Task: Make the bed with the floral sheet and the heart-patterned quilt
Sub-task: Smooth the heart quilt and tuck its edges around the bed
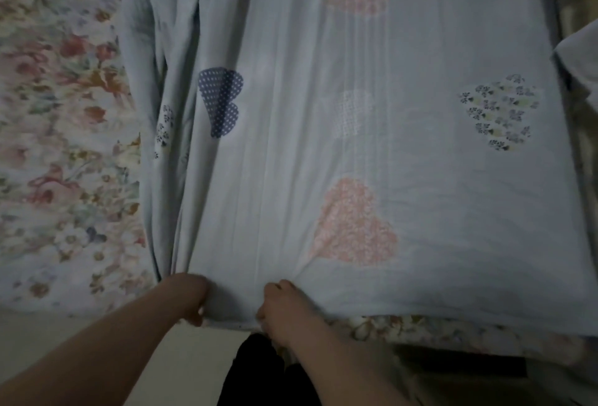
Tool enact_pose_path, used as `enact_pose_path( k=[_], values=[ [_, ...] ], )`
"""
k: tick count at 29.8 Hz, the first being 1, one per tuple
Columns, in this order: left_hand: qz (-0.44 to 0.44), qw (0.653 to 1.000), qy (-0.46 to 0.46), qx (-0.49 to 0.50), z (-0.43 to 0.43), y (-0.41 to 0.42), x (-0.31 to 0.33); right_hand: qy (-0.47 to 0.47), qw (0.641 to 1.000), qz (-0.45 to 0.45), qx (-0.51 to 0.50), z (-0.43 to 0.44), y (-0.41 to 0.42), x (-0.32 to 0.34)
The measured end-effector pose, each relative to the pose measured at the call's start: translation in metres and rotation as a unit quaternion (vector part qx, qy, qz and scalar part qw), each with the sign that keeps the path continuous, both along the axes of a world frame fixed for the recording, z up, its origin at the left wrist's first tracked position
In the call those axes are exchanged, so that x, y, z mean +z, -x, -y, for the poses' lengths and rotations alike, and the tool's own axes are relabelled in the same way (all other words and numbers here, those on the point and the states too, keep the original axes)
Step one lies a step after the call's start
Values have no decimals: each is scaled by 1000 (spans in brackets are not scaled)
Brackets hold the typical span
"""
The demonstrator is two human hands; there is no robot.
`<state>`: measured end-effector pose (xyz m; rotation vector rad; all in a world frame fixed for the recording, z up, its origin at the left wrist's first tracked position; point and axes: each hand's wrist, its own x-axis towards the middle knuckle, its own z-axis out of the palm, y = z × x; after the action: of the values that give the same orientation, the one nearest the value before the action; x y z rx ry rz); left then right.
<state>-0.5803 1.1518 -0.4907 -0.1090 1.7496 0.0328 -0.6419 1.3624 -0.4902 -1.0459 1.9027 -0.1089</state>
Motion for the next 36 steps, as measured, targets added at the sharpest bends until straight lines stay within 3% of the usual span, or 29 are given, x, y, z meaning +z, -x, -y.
enact_pose_path(
  k=[6,9,14,18,21,25,29,31,33,36],
  values=[
    [-50,997,47,-45,-32,33,18,121,985,9,-126,-29,22,9],
    [-98,991,28,-87,-59,70,38,151,957,-51,-240,-65,53,21],
    [-179,972,-105,-112,-152,123,46,57,932,-192,-301,-174,116,39],
    [-259,923,-200,-204,-247,141,41,-47,939,-239,-243,-274,143,46],
    [-300,918,-201,-164,-317,155,8,-104,936,-270,-200,-347,167,38],
    [-254,941,-157,-161,-359,175,0,-97,948,-249,-170,-406,185,9],
    [-261,922,-208,-196,-371,195,-6,5,949,-269,-166,-417,198,-7],
    [-331,887,-262,-186,-368,203,-3,30,946,-274,-172,-414,200,-12],
    [-264,893,-290,-220,-374,204,-5,6,949,-247,-195,-422,194,-16],
    [-126,921,-261,-259,-398,198,-9,-36,948,-213,-232,-436,179,-22]
  ],
)
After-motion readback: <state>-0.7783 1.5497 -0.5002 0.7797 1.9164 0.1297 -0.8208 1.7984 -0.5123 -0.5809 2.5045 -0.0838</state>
